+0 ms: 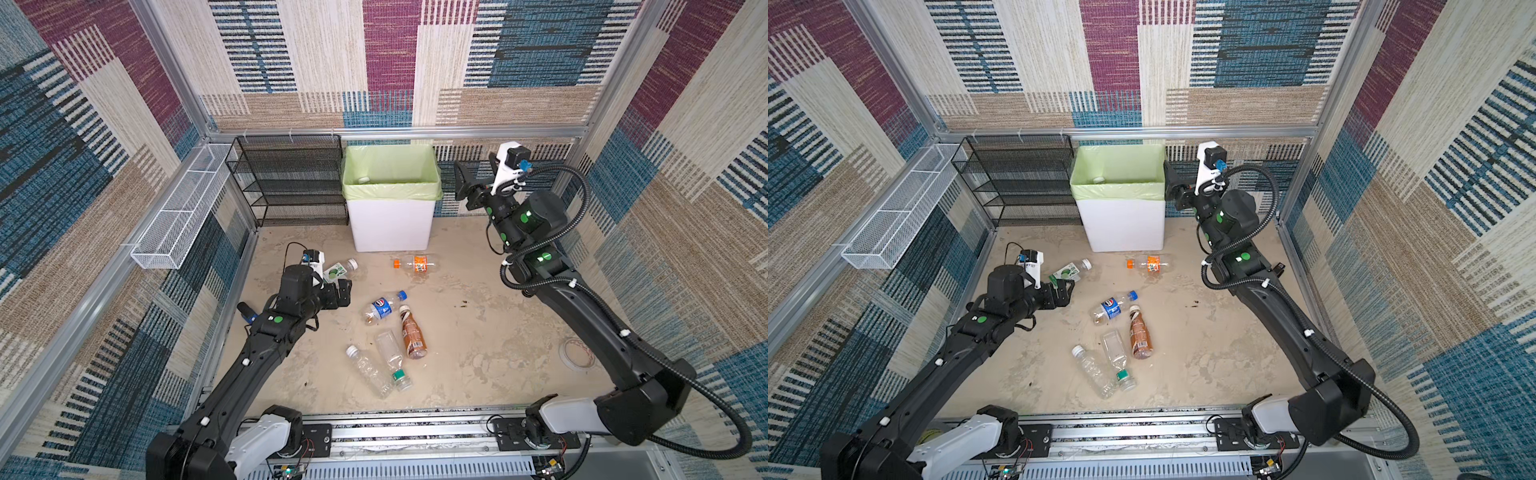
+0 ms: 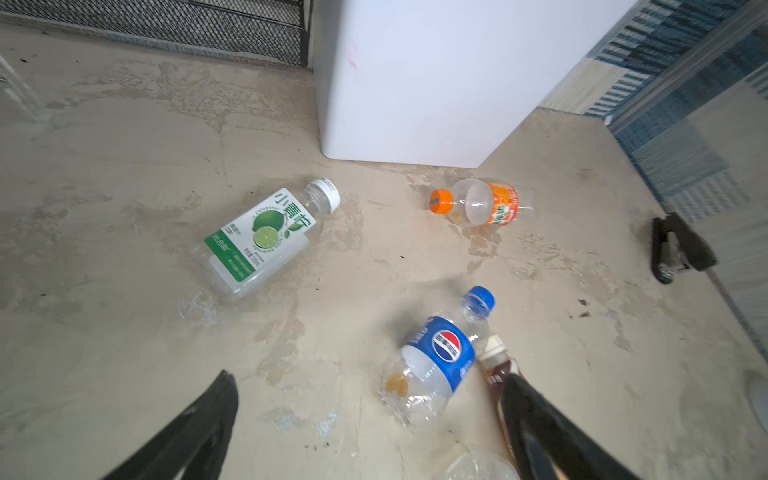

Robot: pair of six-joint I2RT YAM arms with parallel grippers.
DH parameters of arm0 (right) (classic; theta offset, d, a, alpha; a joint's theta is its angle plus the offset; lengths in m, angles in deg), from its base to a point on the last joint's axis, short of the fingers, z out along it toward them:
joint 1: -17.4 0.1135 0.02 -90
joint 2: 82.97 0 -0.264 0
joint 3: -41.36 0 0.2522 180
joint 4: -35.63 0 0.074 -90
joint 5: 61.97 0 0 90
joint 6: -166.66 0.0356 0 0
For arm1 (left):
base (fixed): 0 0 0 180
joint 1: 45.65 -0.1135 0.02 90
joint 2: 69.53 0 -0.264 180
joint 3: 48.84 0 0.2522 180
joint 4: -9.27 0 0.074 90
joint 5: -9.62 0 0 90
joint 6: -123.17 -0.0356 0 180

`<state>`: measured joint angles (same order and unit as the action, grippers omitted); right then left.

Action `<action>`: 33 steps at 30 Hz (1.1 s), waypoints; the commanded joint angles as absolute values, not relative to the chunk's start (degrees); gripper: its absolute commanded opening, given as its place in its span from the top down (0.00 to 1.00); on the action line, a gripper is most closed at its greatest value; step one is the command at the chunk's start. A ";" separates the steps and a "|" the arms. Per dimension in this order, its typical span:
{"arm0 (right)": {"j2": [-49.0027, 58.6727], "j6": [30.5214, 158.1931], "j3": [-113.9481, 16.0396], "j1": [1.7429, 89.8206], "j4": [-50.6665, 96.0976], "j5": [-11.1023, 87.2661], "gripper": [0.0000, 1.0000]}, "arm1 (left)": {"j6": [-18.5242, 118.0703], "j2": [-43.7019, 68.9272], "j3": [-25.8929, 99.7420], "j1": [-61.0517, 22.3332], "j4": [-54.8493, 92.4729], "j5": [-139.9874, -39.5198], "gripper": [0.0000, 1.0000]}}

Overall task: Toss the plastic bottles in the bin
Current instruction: 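Lower the left gripper onto the lime-label bottle while the right arm withdraws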

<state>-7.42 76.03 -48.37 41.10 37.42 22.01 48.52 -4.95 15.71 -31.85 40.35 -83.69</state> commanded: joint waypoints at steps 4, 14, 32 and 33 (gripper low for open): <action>-15.81 84.89 -30.16 36.85 31.93 21.65 0.11 | 35.33 6.07 25.77 -35.28 49.06 -85.17 0.01; -22.30 90.99 -15.03 32.79 30.53 29.21 0.06 | 9.86 24.42 40.31 -36.37 59.67 -84.06 0.00; -26.64 93.27 -10.75 32.29 28.91 32.60 0.01 | -7.48 47.47 57.55 -41.34 63.46 -88.53 0.01; -26.66 93.19 -10.93 32.34 28.81 32.60 0.01 | -7.52 48.44 58.31 -41.34 63.81 -88.60 0.01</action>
<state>-26.45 92.67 -10.73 32.32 28.37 32.52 -4.98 46.61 56.52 -41.29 63.11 -87.89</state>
